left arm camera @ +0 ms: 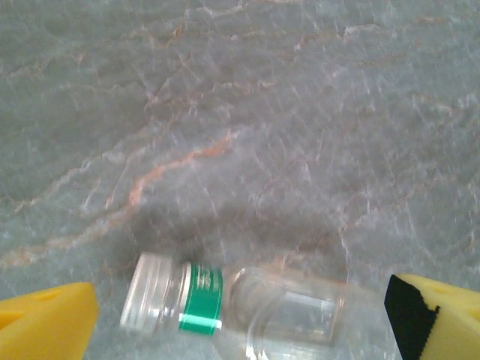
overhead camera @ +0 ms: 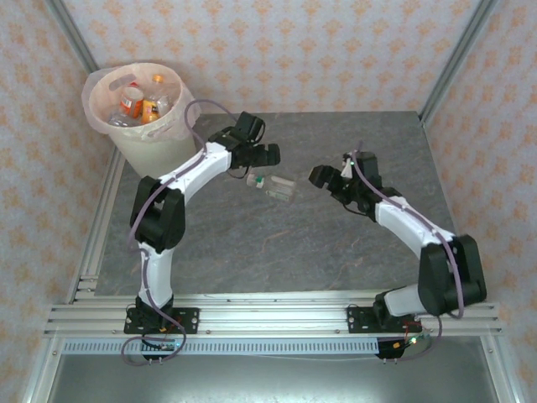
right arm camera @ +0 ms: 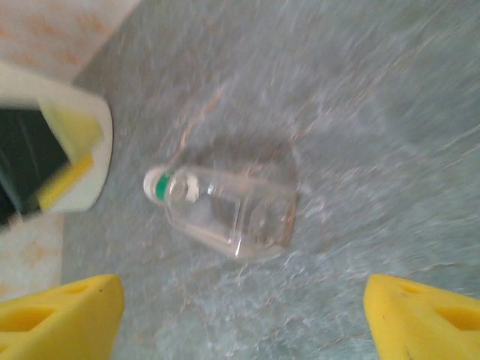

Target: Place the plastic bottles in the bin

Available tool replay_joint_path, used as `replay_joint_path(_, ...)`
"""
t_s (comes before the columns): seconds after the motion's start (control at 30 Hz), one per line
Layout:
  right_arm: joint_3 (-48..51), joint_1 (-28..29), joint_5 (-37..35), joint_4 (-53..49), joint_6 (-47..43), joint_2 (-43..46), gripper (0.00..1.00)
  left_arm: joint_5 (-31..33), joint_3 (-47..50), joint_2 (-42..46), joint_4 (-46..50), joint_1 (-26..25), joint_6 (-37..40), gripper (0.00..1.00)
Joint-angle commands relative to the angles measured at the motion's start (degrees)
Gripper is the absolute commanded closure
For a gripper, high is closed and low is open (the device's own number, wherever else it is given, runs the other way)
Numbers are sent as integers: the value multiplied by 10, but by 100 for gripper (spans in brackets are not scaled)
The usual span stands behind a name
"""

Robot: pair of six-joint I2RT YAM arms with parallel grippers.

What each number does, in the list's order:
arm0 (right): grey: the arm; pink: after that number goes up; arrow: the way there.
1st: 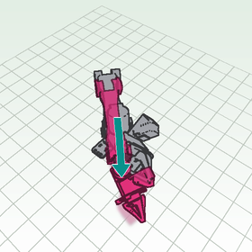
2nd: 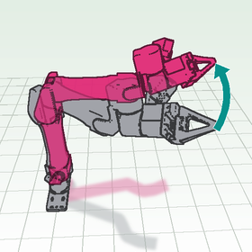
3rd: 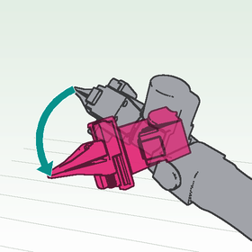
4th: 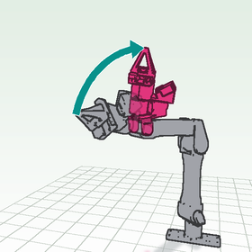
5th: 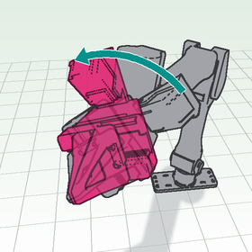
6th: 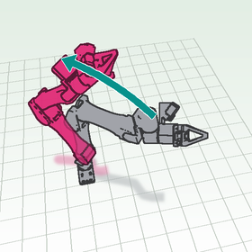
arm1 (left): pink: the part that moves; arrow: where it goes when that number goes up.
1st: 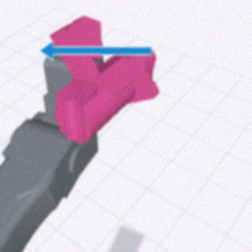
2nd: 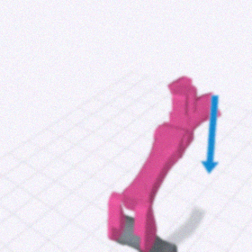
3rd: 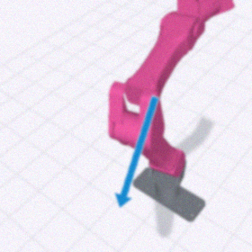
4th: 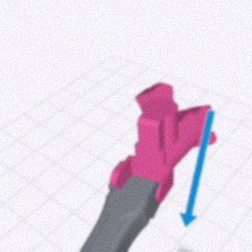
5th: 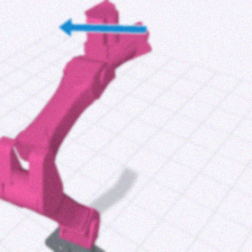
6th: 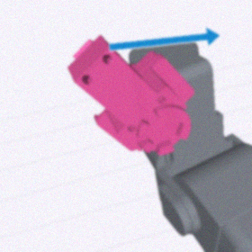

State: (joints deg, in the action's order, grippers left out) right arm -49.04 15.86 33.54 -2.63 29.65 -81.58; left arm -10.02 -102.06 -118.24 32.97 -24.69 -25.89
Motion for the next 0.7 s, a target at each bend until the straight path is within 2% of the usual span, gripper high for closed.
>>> replay_joint_path(0.0, -30, 39, 57, 34, 26, -50, 26, -1, -81, -67, 47, -5, 15, 0)
replay_joint_path(0.13, -17, 81, 39, 106, 95, -108, 57, -14, -207, -162, 116, 6, 15, 0)
replay_joint_path(0.3, -31, 110, 11, 94, 116, -167, 97, -84, -203, -180, 75, 7, -11, 0)
replay_joint_path(0.33, -32, 110, 6, 98, 122, -174, 100, -108, -193, -179, 65, 7, -19, 0)
replay_joint_path(0.4, -32, 110, -9, 106, 126, -185, 100, -127, -184, -177, 75, 6, -30, 0)
replay_joint_path(0.5, -38, 110, -34, 112, 123, -198, 100, -118, -133, -148, 76, 7, -38, 0)
replay_joint_path(0.67, -46, 105, -60, 151, 145, -230, 100, -116, -4, -68, 16, 6, -70, 0)
